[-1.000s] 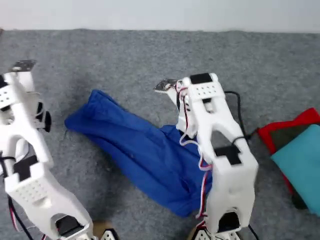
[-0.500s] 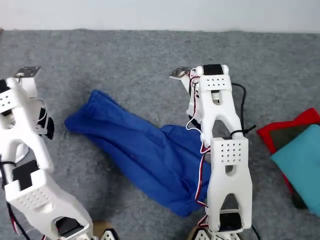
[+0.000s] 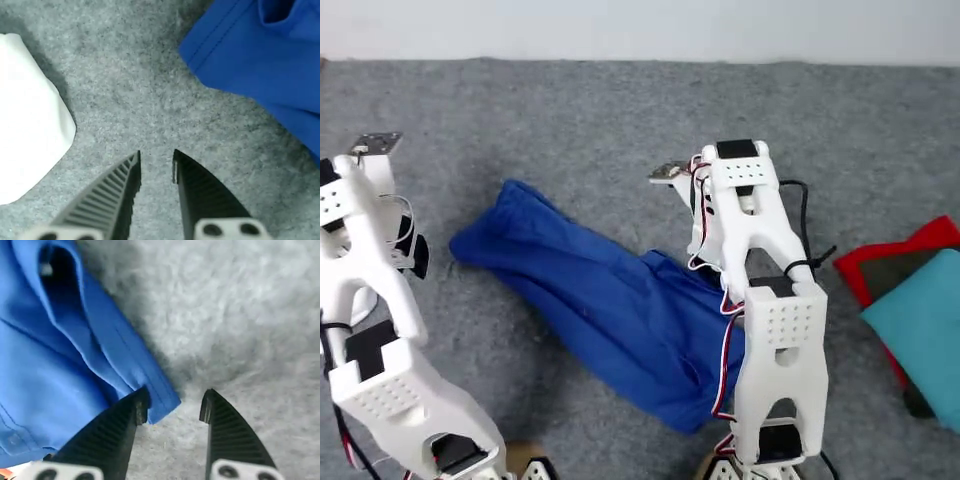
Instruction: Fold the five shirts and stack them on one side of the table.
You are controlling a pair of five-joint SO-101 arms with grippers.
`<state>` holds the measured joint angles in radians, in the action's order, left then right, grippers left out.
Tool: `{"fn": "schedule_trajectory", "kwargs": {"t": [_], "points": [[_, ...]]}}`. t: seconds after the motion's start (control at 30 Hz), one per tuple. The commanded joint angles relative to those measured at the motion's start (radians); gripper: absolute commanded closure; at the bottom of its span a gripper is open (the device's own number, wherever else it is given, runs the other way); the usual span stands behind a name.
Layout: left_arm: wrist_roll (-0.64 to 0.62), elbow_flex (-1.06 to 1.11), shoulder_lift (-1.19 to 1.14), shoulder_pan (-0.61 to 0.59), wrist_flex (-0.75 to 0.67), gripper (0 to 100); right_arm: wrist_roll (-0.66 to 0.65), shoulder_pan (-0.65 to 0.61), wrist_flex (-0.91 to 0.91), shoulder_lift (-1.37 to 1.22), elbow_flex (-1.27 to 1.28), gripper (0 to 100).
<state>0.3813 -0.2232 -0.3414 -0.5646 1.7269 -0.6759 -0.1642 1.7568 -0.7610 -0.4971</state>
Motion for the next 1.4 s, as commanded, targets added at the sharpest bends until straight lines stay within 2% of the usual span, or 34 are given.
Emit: {"fn": "schedule_trajectory", "kwargs": {"t": [0.0, 0.3, 0.63, 1.1, 1.37], "points": [[-0.014, 0.002, 0.060, 0.002, 0.029, 90, -0.011, -0.036, 0.030, 0.010, 0.000, 80.9], [-0.014, 0.002, 0.060, 0.000, 0.029, 90, -0.009, -0.133, 0.025, -0.053, 0.000, 81.2], [-0.014, 0.002, 0.064, -0.002, 0.029, 90, -0.006, -0.124, 0.013, -0.036, -0.003, 81.2], [-0.014, 0.002, 0.066, 0.002, 0.029, 90, -0.005, -0.130, 0.044, 0.205, 0.006, 81.2], [-0.014, 0.002, 0.066, 0.002, 0.029, 90, -0.044, -0.122, 0.024, 0.077, -0.002, 80.9]]}}
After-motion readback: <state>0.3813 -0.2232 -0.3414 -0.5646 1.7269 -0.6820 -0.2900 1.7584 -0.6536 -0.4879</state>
